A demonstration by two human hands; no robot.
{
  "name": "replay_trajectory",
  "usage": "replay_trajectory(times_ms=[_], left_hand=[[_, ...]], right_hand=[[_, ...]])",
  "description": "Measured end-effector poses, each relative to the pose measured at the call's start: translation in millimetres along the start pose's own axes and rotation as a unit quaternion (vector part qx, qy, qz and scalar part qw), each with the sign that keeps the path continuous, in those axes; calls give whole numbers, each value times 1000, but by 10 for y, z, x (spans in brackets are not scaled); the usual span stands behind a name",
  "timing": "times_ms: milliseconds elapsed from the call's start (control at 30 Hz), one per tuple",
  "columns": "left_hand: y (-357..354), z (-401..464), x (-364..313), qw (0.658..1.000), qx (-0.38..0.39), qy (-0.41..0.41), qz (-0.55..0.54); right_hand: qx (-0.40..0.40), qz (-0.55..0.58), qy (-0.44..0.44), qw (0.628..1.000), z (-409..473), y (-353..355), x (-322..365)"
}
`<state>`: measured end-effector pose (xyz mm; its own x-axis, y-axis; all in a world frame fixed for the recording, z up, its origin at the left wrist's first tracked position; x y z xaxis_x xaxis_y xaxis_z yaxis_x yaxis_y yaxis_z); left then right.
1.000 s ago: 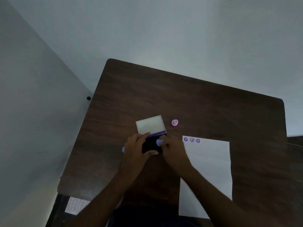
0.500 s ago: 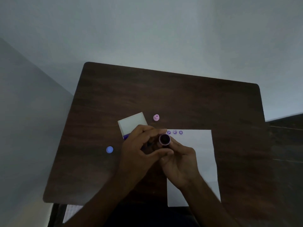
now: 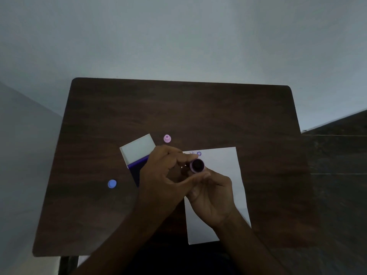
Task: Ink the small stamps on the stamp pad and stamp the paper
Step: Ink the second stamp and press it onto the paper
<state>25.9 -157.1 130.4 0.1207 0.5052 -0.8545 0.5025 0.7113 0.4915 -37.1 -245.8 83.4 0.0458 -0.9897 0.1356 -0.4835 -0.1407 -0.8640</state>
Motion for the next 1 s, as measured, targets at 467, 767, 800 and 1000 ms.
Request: replay_trajectory(times_ms=[467,767,800,1000], left_hand=[[-336,340,172,978,-104,-173,57],[-884,600,1119,978,42,-13,204],[-954,635,1191,972,56,-3,227],[-1315,890,1381,947,112,45,299]], right_hand=[[-38,-52,6,998,144,529,522],[-270,-683,187,652,491,1039,1088],[-274,-715,194,614,555,1059,1093],[-241,-819,134,503,866,1239,970]])
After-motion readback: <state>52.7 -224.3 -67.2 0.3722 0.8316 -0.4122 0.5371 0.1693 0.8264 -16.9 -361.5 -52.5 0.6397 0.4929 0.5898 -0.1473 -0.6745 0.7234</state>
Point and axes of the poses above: each hand's wrist, its own z-axis towards the middle knuckle, its own y-axis out of the back of the hand, x = y × z, the point moved 2 cm from there along z, towards the middle knuckle, and after that the axes turned 1 degree about z, right-handed, at the moved point
